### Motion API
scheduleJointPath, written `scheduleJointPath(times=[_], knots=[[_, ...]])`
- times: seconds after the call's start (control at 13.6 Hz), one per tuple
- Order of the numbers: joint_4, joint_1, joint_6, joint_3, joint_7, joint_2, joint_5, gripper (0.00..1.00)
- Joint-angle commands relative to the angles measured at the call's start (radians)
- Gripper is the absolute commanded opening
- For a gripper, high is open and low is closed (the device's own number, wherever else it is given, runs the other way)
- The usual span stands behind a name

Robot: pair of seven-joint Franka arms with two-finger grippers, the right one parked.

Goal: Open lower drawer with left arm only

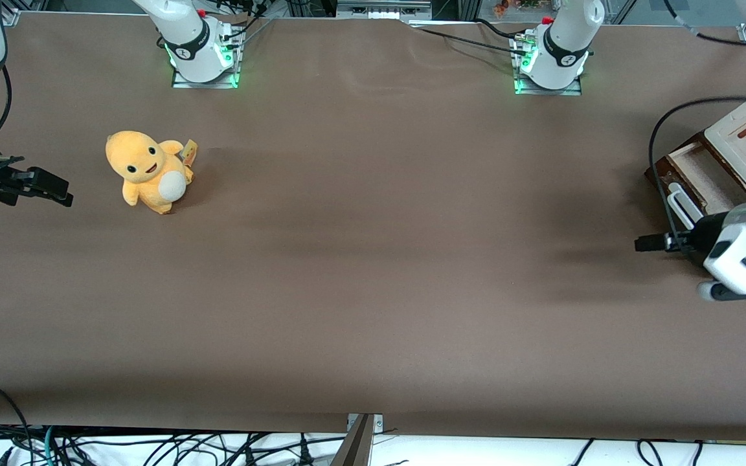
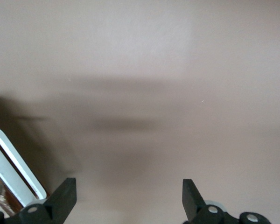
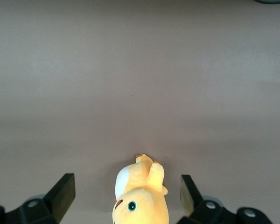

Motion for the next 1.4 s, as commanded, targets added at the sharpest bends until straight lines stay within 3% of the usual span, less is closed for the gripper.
scheduleJointPath(times=[0.0,0.3,0.52,0.66,0.96,1.33], knots=[[-0.274,-0.018,0.161,0.012,0.046,-0.228,-0.02,1.0],[-0.376,-0.07,0.218,0.015,0.042,-0.395,-0.011,1.0],[-0.386,-0.102,0.151,0.015,0.048,-0.48,0.009,1.0],[-0.386,-0.114,0.091,0.013,0.053,-0.501,0.047,1.0],[-0.379,-0.091,0.017,0.018,0.161,-0.506,0.049,1.0],[-0.377,-0.088,-0.01,0.027,0.171,-0.504,0.072,1.0]])
